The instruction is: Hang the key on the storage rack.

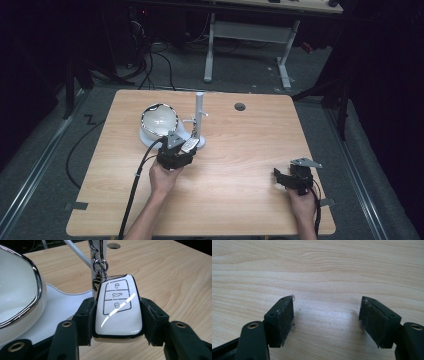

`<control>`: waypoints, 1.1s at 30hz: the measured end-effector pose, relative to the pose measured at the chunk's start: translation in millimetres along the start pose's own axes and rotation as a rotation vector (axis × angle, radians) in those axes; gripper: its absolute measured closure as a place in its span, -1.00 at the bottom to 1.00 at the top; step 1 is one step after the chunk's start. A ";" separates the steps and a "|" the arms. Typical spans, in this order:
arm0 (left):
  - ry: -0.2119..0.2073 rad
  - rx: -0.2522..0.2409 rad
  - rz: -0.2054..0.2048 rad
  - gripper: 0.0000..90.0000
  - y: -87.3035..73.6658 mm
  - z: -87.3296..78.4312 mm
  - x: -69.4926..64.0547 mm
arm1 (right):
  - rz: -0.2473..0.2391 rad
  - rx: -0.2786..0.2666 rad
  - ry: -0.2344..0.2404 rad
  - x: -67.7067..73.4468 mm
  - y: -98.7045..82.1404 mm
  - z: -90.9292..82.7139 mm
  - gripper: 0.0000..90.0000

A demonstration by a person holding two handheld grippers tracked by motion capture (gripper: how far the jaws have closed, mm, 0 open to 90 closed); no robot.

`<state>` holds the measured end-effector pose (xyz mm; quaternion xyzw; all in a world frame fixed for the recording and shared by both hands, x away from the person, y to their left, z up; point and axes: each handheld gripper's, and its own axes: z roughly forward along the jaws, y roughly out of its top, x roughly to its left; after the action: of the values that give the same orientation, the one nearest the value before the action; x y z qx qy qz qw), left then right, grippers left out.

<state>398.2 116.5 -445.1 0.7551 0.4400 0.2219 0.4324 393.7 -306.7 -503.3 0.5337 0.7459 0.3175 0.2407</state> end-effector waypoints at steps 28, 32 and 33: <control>0.035 0.032 -0.076 0.08 -10.8 9.0 16.3 | 0.000 0.000 0.000 0.0 0.0 0.0 -0.37; 0.053 0.042 -0.069 0.07 -11.4 9.8 17.4 | 0.000 0.000 0.000 0.0 0.0 0.0 -0.37; 0.055 0.043 -0.069 0.07 -11.4 9.9 17.4 | 0.000 0.000 0.000 0.0 0.0 0.0 -0.37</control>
<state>408.8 129.6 -460.8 0.7421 0.4822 0.2181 0.4114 393.7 -306.7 -503.4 0.5337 0.7459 0.3176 0.2407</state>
